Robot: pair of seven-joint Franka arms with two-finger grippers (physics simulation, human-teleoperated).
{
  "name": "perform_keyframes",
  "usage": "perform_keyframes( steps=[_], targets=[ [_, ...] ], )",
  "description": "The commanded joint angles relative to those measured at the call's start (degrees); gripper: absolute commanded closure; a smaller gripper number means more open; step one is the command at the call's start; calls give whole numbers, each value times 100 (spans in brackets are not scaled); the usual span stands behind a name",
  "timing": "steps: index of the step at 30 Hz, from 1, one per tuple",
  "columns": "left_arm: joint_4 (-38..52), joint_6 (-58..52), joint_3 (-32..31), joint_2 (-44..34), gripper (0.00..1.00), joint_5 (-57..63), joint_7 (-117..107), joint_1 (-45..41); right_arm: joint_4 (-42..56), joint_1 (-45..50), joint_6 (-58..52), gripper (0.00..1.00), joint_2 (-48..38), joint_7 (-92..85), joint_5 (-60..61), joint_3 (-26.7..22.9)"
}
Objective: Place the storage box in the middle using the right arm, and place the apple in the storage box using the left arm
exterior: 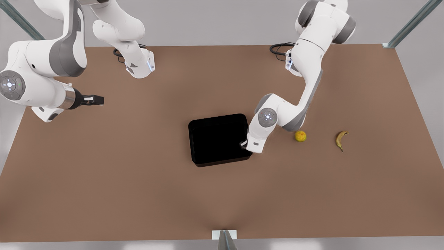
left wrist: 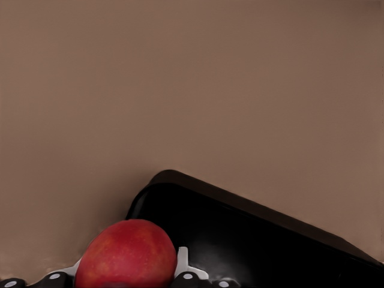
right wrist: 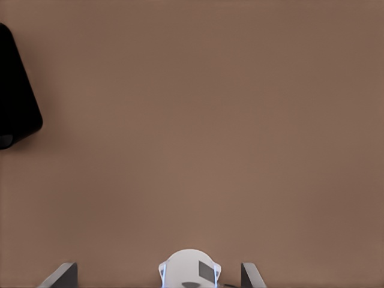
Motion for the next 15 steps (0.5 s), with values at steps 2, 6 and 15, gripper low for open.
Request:
perform_keyframes(
  steps=[2,6,15],
  targets=[
    [47,28,-135,81,34,-46,-90,-44,-9,-47,0,0,9,0,3,0],
    [56,485,-311,362,0,-2,-187,-229,-35,-73,-70,0,9,0,11,0],
    [127,-3242,410,-1869,0,33,5306,1625,-9,-82,-79,0,115,9,55,0]
  ],
)
